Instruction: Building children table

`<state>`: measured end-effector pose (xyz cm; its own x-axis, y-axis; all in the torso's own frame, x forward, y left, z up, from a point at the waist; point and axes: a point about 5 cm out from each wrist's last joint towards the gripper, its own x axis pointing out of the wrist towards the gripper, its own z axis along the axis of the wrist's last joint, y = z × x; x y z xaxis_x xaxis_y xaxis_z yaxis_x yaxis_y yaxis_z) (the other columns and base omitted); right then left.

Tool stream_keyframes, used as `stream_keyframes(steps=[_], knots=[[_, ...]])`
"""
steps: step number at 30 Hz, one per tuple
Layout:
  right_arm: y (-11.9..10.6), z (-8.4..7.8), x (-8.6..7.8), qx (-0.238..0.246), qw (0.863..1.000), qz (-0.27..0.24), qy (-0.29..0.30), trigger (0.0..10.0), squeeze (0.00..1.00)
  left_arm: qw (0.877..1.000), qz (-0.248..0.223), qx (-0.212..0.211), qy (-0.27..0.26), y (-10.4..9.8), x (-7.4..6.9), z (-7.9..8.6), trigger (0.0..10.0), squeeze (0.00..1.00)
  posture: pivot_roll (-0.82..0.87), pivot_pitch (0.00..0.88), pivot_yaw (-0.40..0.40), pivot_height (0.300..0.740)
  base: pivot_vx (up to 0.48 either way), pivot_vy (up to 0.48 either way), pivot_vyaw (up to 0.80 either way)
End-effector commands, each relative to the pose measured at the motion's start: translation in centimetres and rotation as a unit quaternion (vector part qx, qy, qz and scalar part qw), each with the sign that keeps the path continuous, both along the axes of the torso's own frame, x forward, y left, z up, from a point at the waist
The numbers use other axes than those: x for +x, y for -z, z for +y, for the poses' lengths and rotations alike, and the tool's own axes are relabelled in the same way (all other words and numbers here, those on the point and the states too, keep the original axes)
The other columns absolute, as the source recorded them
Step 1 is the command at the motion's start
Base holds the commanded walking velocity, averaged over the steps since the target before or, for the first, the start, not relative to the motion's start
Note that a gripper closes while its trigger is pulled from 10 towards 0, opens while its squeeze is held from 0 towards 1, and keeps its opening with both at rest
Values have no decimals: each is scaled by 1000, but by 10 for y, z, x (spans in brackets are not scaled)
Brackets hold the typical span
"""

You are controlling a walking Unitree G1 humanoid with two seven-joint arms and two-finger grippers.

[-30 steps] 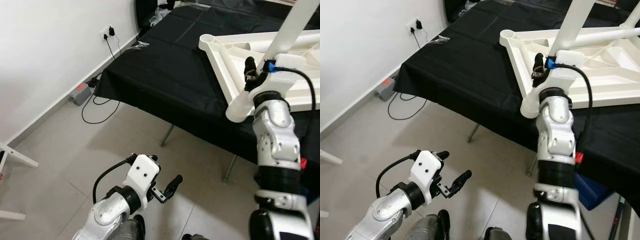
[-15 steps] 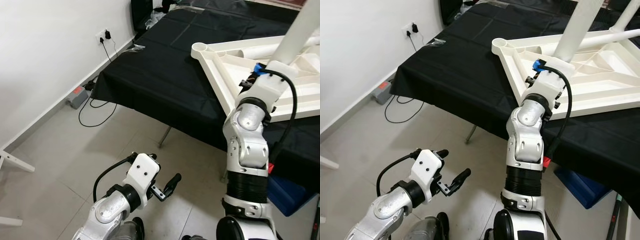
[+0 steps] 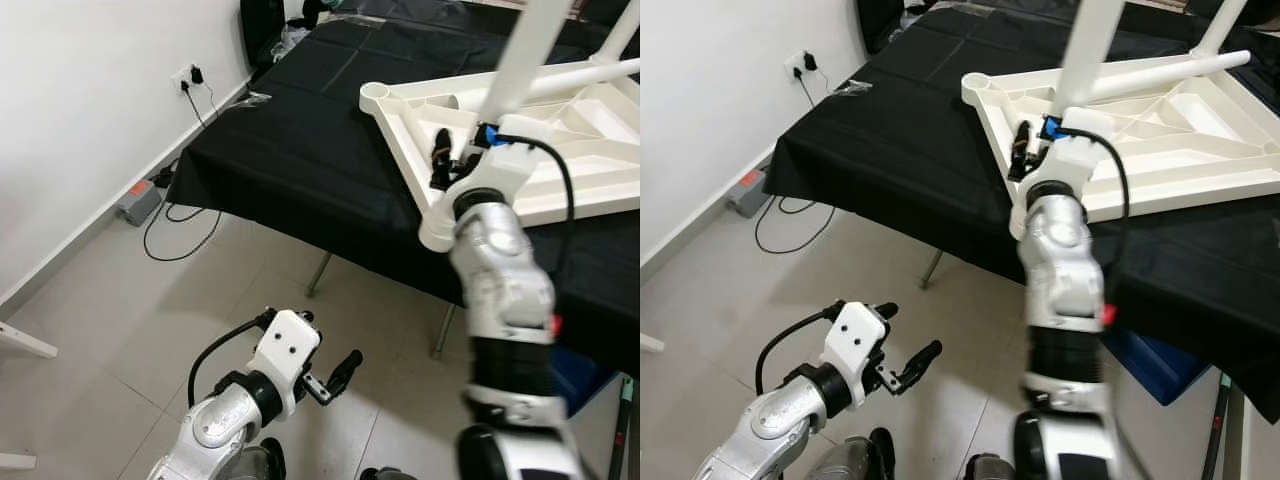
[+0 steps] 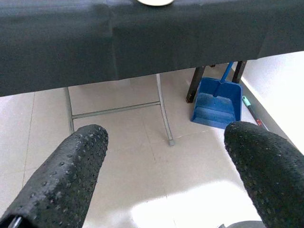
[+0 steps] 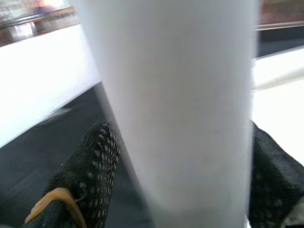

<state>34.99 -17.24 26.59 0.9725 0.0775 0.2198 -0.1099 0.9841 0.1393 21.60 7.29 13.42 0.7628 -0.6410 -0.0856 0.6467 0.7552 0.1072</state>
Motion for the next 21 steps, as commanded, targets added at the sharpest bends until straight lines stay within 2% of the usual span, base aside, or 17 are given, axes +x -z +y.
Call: stream_keyframes(steps=[1,2,3,4,5,6,7,8,10,14,21], knots=[[1,11,1,-5,995,11,-97,10000,0,1000,8,3,1,5,-3,-1,10000,0,157,185,-19,740,0,0,0],[0,5,1,-23,992,7,-126,10000,0,1000,8,3,2,5,-3,-1,10000,0,155,184,-21,740,0,0,0],[0,5,1,-23,992,7,-126,10000,0,1000,8,3,2,5,-3,-1,10000,0,155,184,-21,740,0,0,0],[-1,0,1,-44,986,5,-163,10000,0,1000,8,3,2,5,-2,-1,10000,0,155,181,-21,740,0,0,0],[-1,0,1,-44,986,5,-163,10000,0,1000,8,3,2,5,-2,-1,10000,0,155,181,-21,740,0,0,0],[-1,-5,1,-61,979,5,-196,10000,0,1000,8,2,2,5,-2,-1,10000,0,155,181,-21,740,0,0,0],[-1,-5,1,-61,979,5,-196,10000,0,1000,8,2,2,5,-2,-1,10000,0,155,181,-21,740,0,0,0],[0,-9,2,-74,970,9,-230,10000,0,1000,7,2,3,6,-2,-2,10000,0,154,173,-21,740,0,0,0],[-1,-15,9,-97,962,9,-255,10000,0,1000,8,3,4,7,-2,-2,10000,0,161,172,-24,740,0,0,0],[-7,-11,18,-93,952,0,-291,10000,0,1000,6,0,5,7,-2,-3,10000,0,167,167,-25,740,0,0,0],[-15,2,31,-74,944,-6,-321,10000,0,1000,5,-4,9,6,-2,-3,10000,0,176,171,-31,740,0,0,0]])
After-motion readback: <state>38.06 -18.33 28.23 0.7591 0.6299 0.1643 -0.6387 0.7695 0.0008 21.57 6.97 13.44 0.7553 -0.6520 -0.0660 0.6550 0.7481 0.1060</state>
